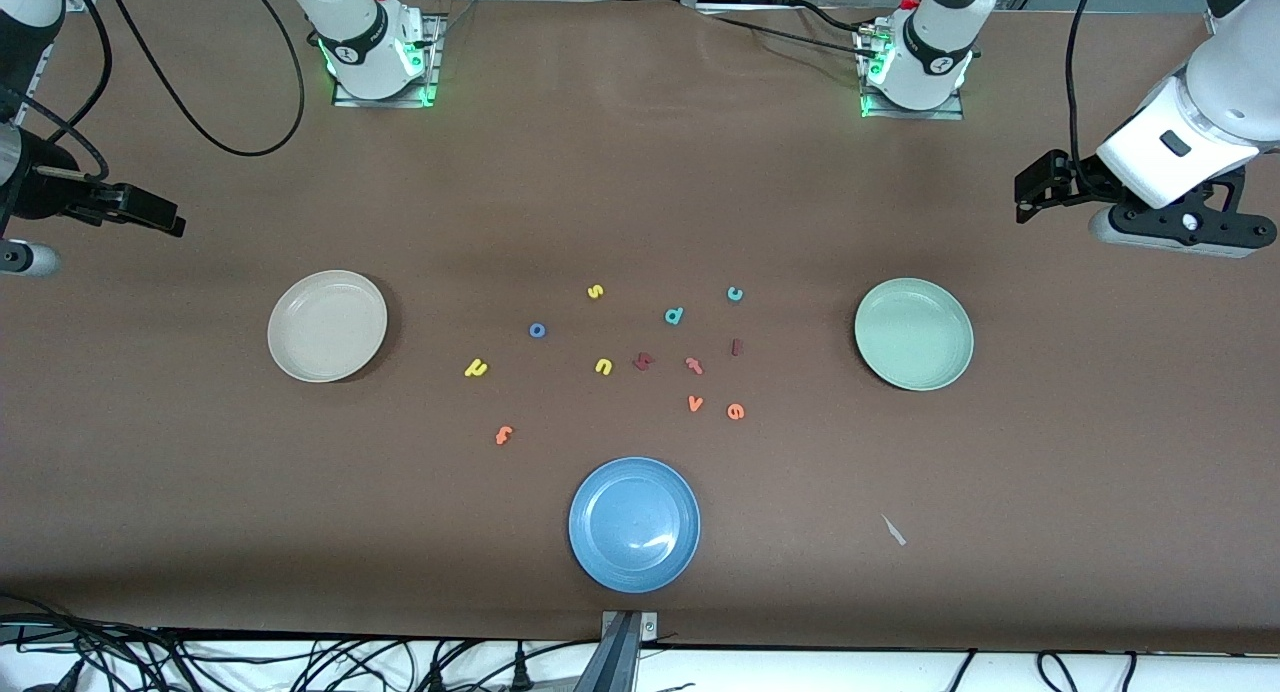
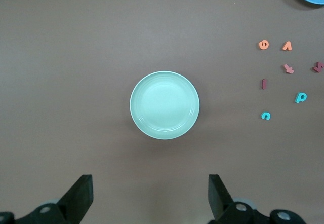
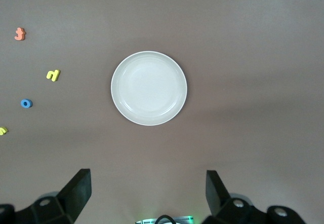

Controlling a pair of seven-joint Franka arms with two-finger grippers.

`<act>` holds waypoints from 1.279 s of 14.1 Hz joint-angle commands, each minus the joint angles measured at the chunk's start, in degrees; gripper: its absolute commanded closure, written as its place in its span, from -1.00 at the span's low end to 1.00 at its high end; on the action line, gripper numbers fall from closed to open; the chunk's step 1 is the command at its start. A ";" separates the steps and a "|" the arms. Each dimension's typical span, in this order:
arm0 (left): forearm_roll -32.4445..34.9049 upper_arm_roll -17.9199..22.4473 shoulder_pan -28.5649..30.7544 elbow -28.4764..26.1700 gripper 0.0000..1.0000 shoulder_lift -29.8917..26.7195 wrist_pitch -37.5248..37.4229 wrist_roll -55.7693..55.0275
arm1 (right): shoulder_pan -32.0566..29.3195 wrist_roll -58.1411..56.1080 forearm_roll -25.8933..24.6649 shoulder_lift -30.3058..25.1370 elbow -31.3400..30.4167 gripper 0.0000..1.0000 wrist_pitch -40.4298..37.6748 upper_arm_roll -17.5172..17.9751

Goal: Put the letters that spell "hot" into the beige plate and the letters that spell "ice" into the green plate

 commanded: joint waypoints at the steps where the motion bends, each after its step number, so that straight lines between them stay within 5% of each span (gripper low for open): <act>1: -0.55 0.14 0.03 1.09 -1.00 -0.11 -1.15 0.04 | -0.20 0.61 0.47 0.27 0.25 -1.00 -0.05 0.08; 7: -0.90 0.22 0.12 1.09 -1.00 -0.02 -1.15 0.04 | 0.68 1.13 1.79 3.26 -0.89 -1.00 -0.76 0.52; 10: -1.51 0.22 0.38 1.09 -1.00 1.03 -0.36 -0.05 | 2.87 10.15 6.35 5.28 -1.24 -1.00 1.78 0.61; 18: -3.01 0.14 -5.94 4.69 -1.00 15.18 1.74 -0.05 | 14.37 33.61 7.16 16.33 -5.64 -1.00 20.47 0.61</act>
